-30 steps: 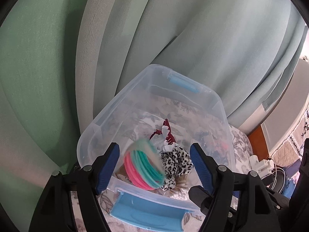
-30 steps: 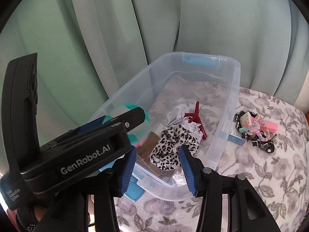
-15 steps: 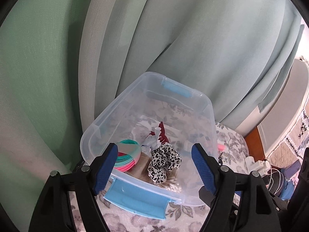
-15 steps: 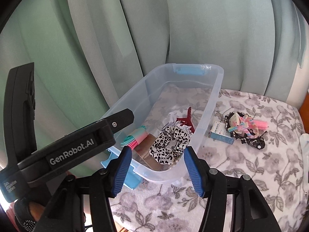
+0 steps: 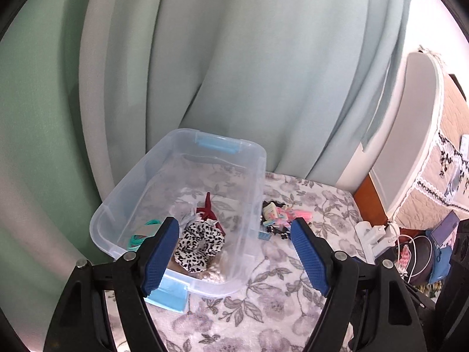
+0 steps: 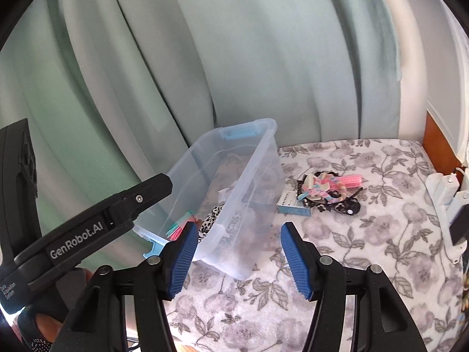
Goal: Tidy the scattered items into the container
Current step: 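Withdraw both tools from the bin toward the black headband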
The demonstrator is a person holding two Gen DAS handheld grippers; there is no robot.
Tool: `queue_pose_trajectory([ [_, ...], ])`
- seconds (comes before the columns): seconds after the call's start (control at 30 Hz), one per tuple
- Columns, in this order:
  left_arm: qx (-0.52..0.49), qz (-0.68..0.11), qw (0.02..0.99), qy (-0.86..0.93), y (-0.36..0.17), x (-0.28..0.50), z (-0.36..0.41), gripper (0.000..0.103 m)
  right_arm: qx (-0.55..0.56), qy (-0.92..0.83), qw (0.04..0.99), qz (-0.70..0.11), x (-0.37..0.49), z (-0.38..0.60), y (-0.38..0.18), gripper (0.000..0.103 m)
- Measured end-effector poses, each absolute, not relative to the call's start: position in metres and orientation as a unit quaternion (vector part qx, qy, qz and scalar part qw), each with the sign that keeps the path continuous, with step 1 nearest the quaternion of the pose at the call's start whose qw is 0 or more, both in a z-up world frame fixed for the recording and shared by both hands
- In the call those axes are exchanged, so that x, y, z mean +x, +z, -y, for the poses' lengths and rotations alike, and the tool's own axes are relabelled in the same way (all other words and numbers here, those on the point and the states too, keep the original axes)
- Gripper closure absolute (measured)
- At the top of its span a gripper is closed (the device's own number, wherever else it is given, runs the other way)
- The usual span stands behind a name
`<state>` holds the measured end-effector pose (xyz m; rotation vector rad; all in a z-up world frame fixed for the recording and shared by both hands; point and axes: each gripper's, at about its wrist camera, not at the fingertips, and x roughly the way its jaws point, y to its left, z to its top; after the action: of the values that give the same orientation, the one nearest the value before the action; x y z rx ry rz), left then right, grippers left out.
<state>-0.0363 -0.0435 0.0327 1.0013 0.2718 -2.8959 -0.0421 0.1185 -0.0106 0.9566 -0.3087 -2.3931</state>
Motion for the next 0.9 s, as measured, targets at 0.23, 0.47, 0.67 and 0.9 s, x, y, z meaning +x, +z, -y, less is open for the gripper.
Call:
queue_pose_trajectory([
  [0.23,0.331,-0.04,0.003,-0.943,0.037,-0.039,-0.016,0.024,0.339,-0.899,0.219,0.169,-0.039,-0.187,-0.012,0.038],
  [0.47,0.34,-0.006,-0.005,-0.94,0.032,-0.038,-0.054,0.024,0.341,-0.897,0.163,0.228,-0.04,-0.254,-0.027,0.038],
  [0.67,0.361,0.005,-0.001,-0.932,0.017,-0.043,-0.07,0.024,0.353,-0.889,0.149,0.251,-0.042,-0.279,-0.04,0.038],
  [0.9,0.391,0.016,0.002,-0.92,-0.008,-0.058,-0.079,0.024,0.376,-0.877,0.153,0.255,-0.05,-0.278,-0.063,0.038],
])
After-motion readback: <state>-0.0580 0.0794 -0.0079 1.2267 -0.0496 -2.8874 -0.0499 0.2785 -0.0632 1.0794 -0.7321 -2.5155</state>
